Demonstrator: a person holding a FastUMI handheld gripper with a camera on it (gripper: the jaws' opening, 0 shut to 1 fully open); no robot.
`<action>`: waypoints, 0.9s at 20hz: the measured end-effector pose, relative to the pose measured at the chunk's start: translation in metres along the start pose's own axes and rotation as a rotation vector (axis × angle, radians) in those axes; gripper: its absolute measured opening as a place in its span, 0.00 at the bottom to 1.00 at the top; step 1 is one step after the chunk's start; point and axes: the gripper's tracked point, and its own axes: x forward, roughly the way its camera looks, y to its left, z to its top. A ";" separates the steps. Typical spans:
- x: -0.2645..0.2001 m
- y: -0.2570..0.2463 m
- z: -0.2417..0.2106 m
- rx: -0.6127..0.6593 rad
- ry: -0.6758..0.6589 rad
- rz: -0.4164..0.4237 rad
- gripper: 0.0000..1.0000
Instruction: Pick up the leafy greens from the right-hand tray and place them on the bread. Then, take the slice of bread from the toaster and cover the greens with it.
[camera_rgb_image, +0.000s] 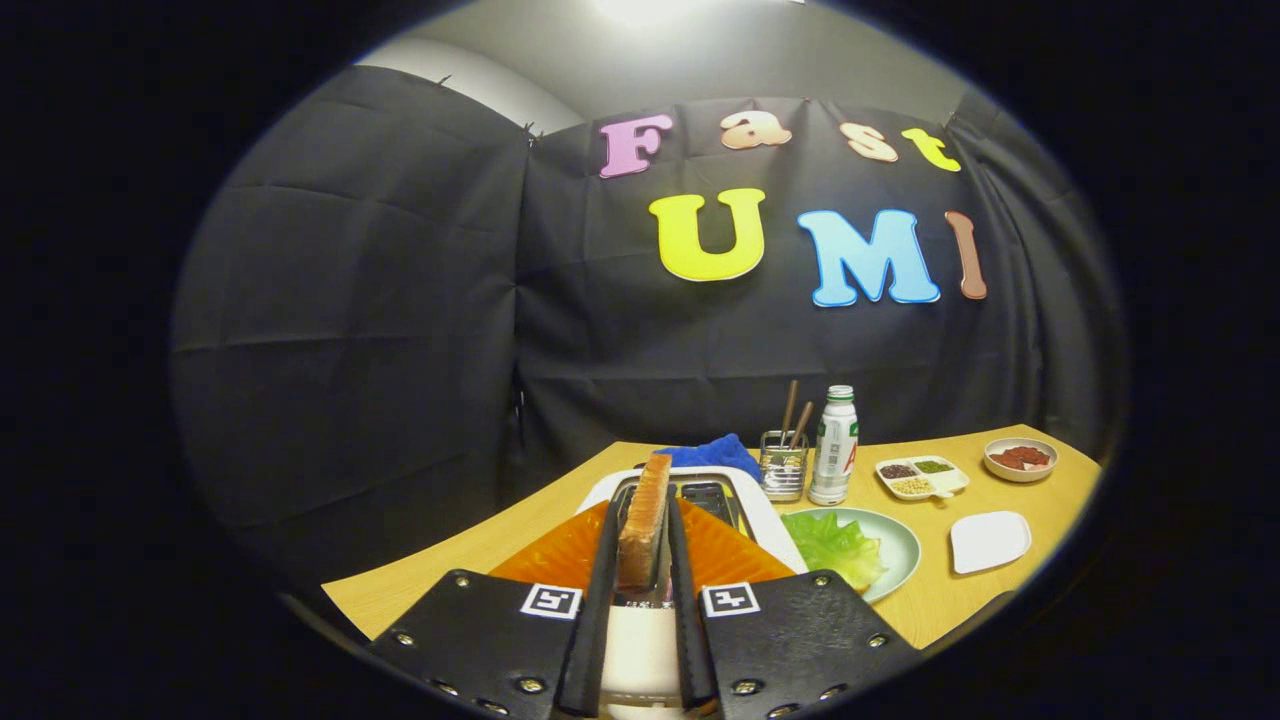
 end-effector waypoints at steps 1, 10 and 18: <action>0.004 -0.002 -0.002 -0.004 -0.021 -0.004 0.22; -0.004 -0.006 0.008 0.046 -0.001 0.058 0.08; -0.019 -0.017 0.066 0.051 -0.058 0.069 0.08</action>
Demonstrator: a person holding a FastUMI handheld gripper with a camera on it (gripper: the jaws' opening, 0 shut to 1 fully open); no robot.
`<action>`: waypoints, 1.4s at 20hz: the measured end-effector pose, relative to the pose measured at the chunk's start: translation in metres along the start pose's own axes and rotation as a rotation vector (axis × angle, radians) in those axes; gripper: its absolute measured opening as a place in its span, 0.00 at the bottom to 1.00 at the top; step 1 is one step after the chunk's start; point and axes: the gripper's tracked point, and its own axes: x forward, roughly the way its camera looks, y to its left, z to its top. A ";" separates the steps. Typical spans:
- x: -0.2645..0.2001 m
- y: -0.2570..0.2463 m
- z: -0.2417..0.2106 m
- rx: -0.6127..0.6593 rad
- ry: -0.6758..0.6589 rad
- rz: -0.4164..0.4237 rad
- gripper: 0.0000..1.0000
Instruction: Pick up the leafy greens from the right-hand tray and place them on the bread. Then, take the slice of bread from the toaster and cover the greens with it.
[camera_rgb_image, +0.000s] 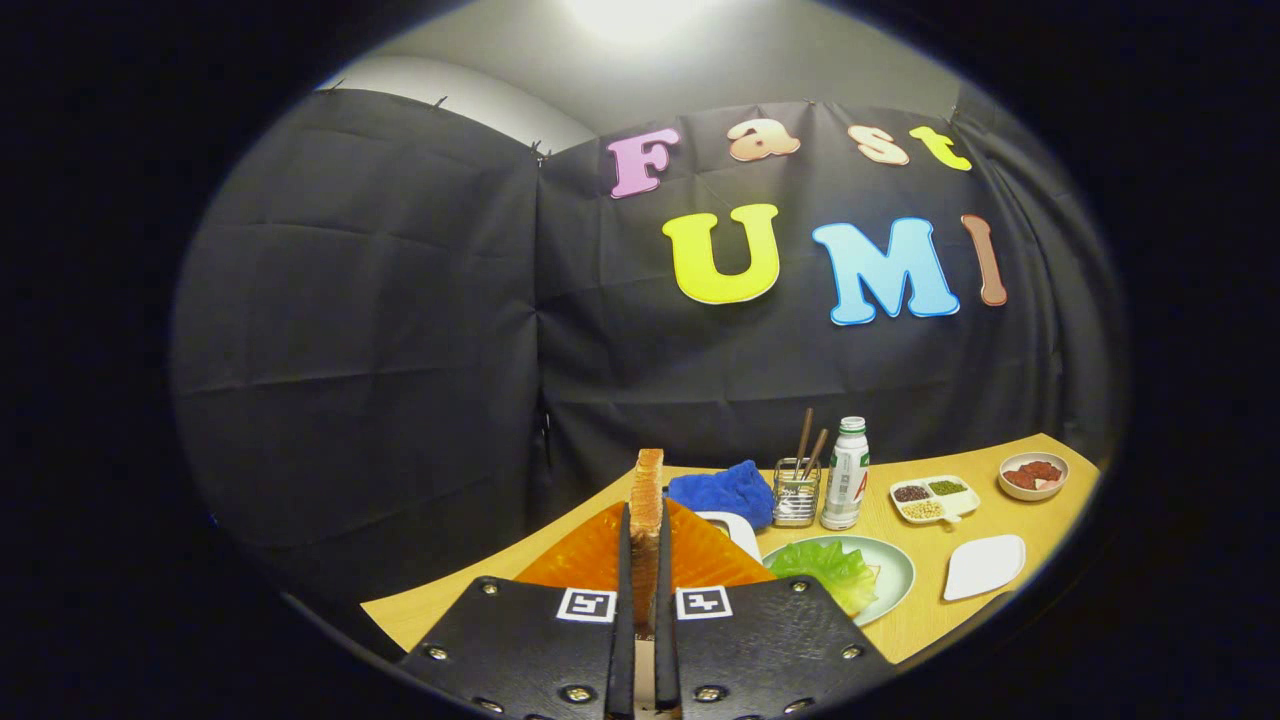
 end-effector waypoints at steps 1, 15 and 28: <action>-0.002 -0.003 0.008 0.009 -0.004 0.002 0.08; -0.019 -0.148 0.033 -0.003 -0.042 -0.097 0.08; 0.032 -0.166 -0.057 0.014 0.078 -0.018 0.08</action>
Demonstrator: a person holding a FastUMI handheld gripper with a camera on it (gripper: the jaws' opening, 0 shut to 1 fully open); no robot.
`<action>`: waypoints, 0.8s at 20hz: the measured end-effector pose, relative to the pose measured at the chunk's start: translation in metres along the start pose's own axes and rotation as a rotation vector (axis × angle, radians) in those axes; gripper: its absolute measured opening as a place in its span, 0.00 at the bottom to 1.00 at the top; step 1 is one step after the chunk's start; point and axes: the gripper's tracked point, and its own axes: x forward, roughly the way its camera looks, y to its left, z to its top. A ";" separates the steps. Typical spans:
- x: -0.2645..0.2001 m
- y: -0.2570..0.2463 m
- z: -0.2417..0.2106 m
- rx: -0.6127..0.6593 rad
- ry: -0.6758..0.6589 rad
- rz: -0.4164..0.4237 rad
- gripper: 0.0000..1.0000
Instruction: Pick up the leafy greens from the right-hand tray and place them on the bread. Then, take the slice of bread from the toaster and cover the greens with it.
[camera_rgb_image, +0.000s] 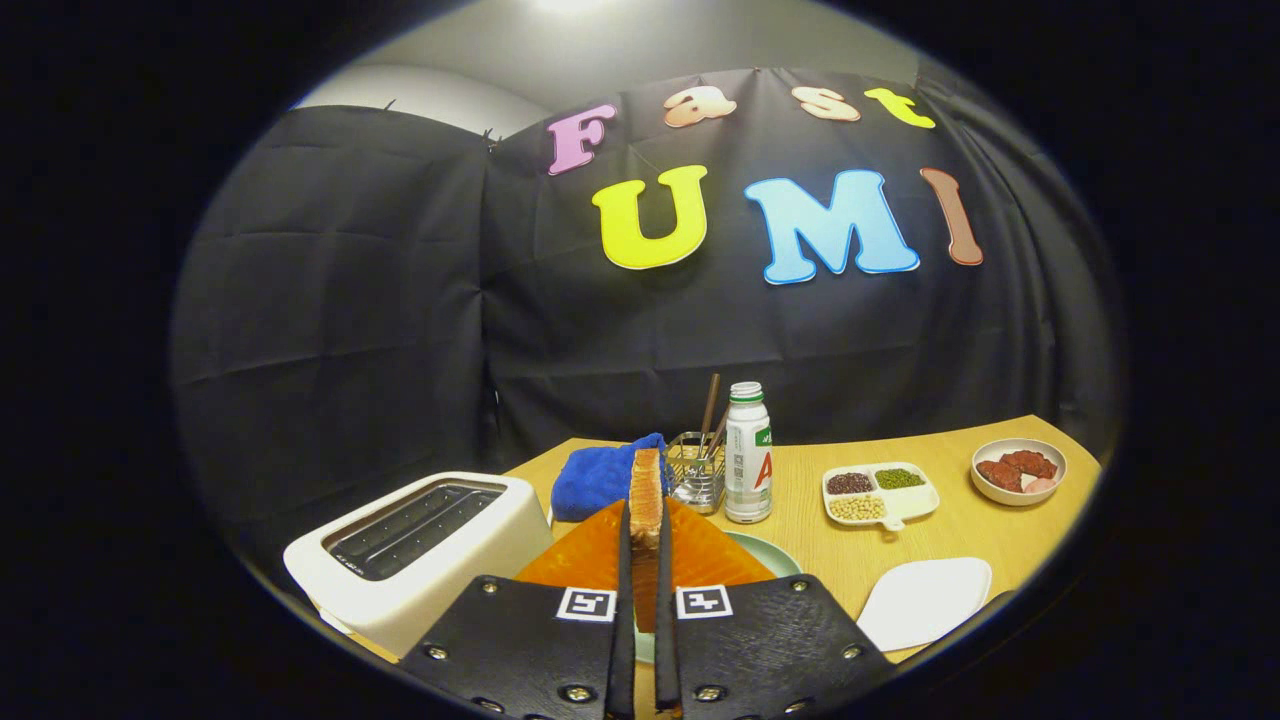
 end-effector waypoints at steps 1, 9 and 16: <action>0.004 0.004 -0.004 0.000 0.005 0.014 0.08; 0.034 0.004 -0.044 0.104 0.093 0.026 0.08; 0.033 -0.047 -0.068 0.112 0.174 -0.118 0.12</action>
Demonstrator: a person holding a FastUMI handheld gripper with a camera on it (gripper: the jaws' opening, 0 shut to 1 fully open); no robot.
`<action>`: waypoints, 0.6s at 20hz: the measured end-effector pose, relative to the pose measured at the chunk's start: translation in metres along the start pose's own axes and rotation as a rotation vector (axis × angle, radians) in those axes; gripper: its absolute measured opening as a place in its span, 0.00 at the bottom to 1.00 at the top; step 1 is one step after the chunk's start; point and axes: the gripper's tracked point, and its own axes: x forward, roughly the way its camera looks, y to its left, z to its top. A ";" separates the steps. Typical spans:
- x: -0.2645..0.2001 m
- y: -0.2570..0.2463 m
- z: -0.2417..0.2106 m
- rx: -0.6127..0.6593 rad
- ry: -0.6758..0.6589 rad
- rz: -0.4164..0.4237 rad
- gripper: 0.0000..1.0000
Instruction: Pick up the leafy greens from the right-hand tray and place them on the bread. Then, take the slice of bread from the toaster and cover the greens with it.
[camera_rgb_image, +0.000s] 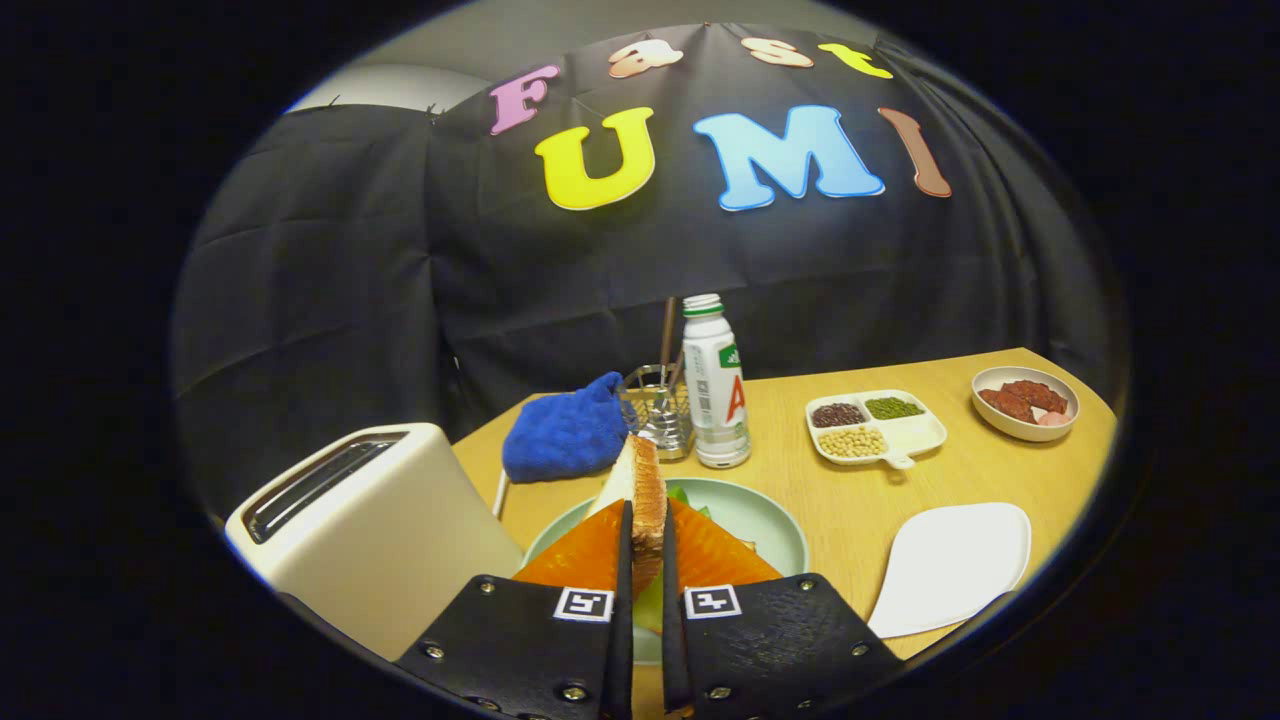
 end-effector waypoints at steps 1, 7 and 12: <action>0.002 -0.005 -0.002 0.005 0.011 -0.007 0.16; 0.003 -0.027 -0.008 -0.011 0.027 -0.040 0.34; -0.009 -0.040 0.008 -0.077 -0.028 -0.085 0.54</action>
